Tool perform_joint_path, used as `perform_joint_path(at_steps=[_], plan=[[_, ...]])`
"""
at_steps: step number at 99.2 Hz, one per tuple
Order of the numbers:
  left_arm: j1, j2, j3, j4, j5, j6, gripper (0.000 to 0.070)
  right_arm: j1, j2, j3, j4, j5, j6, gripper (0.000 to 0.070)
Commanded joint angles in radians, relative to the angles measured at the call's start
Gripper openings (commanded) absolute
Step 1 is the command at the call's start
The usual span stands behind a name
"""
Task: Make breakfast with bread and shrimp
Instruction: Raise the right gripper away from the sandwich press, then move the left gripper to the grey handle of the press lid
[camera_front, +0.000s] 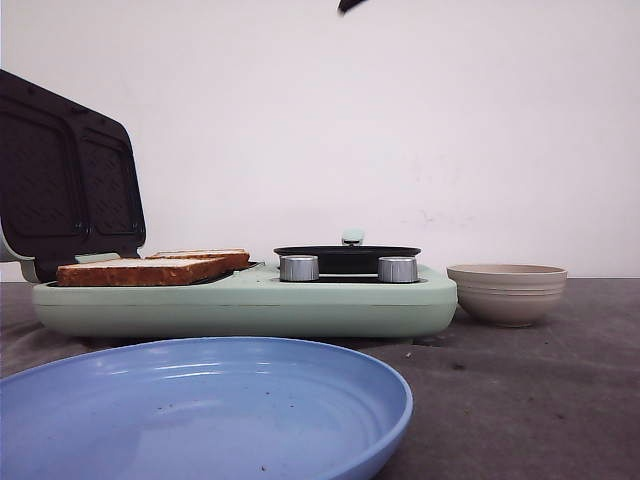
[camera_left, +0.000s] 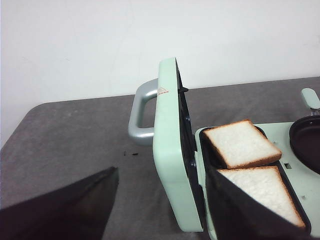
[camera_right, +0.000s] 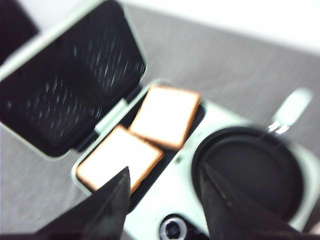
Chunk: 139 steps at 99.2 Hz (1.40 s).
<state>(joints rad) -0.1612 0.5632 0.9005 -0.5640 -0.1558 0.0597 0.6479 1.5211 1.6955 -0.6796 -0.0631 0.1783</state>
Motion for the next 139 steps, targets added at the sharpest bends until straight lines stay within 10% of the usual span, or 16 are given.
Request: perform_joint_path(at_steps=[1,52,139], plan=[[-0.001,0.004,0.007,0.011,0.003,-0.008,0.0313,0.009,-0.022,0.029,-0.002,0.024,-0.039,0.0266],[-0.001,0.004,0.008,0.011,0.003,-0.009,0.0313,0.009,-0.220,-0.031,-0.064,0.187,-0.081,0.0264],[-0.001,0.004,0.008,0.009,0.003,-0.013,0.0313,0.009,-0.957,-0.947,0.157,0.279,0.016,0.0264]])
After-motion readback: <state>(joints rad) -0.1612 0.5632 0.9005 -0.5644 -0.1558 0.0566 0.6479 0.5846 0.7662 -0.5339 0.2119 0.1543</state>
